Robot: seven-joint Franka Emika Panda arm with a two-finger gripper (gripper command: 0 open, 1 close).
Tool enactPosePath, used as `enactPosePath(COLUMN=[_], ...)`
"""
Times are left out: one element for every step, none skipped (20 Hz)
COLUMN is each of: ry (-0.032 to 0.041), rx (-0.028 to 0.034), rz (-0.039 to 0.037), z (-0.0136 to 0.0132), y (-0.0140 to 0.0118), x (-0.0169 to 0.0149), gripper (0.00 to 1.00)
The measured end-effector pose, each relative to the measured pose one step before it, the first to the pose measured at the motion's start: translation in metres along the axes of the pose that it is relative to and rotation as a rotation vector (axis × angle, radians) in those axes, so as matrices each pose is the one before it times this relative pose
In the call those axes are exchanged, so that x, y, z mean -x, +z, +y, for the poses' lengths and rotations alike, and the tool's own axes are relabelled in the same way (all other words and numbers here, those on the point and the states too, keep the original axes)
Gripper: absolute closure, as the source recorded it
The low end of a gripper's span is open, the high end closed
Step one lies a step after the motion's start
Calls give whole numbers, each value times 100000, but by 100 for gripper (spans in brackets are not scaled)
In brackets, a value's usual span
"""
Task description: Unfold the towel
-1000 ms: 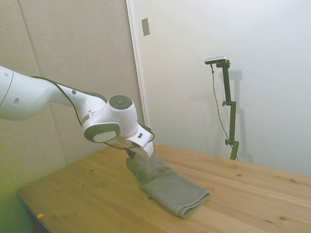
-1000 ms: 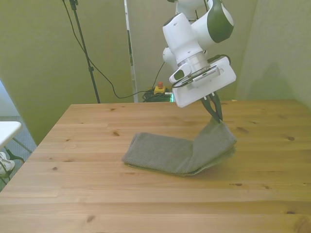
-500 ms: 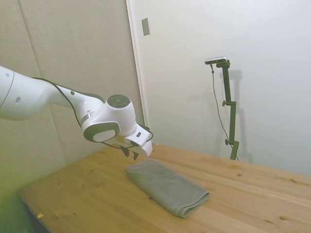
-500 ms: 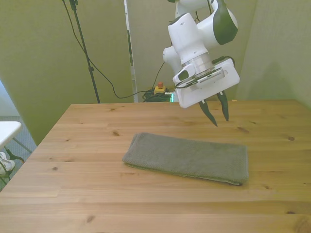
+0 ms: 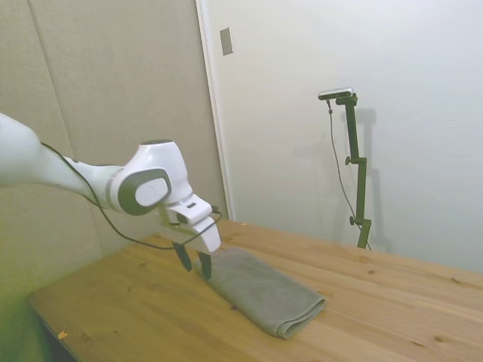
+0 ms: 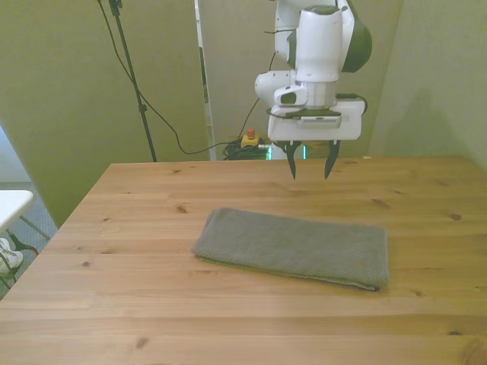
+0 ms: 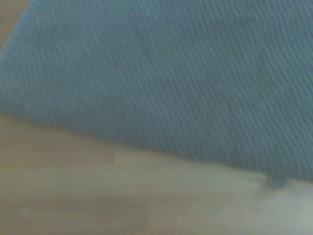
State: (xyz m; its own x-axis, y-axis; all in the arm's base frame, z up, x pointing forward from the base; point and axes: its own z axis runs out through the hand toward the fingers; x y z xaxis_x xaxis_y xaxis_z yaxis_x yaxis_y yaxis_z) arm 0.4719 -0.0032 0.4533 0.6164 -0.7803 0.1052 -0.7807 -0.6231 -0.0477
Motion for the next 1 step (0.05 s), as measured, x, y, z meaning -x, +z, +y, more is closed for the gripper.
enactPosePath(ry=[-102], rx=[1528], rz=[-519], z=[5], y=[-1090], x=[1857], gripper=[0])
